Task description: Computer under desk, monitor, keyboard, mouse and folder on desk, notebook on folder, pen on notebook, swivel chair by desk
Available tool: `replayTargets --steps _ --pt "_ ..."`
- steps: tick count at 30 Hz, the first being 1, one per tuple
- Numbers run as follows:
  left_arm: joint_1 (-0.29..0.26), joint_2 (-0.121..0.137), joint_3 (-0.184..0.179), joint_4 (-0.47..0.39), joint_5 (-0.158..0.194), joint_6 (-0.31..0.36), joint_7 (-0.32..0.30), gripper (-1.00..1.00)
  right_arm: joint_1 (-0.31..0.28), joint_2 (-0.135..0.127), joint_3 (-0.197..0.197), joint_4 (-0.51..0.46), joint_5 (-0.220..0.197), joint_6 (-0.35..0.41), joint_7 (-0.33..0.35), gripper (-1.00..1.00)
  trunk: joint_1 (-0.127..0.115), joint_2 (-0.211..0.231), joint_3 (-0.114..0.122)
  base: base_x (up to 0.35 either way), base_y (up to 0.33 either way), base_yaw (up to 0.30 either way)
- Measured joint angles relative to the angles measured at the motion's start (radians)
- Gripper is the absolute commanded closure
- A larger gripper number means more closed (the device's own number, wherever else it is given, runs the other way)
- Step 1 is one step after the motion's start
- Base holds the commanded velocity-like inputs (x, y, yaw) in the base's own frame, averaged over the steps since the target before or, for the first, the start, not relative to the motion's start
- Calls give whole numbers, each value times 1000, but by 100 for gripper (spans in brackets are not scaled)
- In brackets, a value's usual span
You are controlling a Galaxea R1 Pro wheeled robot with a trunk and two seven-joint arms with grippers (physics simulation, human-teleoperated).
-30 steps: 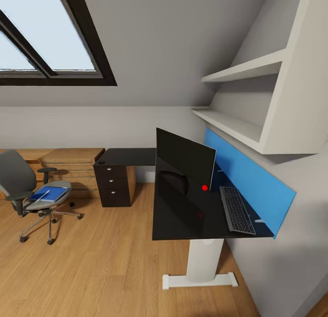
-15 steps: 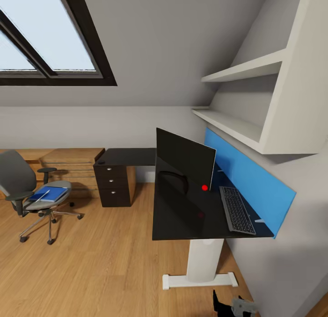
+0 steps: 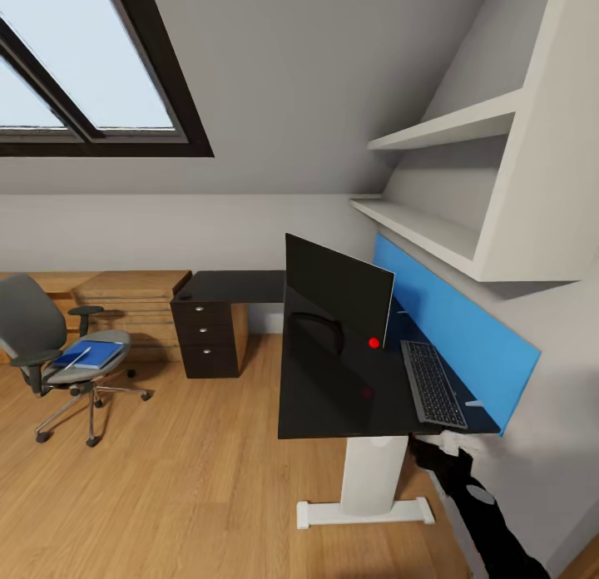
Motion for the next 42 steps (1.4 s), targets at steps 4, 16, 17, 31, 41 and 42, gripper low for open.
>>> replayTargets --steps 4,16,17,31,41,42 --pt "0 0 0 0 0 0 -1 -100 -126 -1 -39 -53 -11 202 1 -100 0 0 0 12 -34 0" --pt "0 0 -1 -2 -1 0 -6 -100 -396 -31 -156 483 -19 -71 12 -100 0 0 0 142 -151 0" --pt "0 0 -1 -2 -1 1 -7 -100 -397 -41 -157 488 -21 -74 12 -100 0 0 0 103 -101 0" --pt "0 0 -2 -2 -1 1 -7 -100 -398 -68 -166 547 -26 -86 18 -100 0 0 0 206 -129 0" --pt "0 0 -1 -2 -1 0 -7 -100 -401 -98 -165 617 -50 -74 37 -100 0 0 0 158 -111 0" --pt "0 0 -1 -2 -1 0 -7 -100 -401 -98 -165 617 -73 -64 42 -100 0 0 0 242 -74 0"
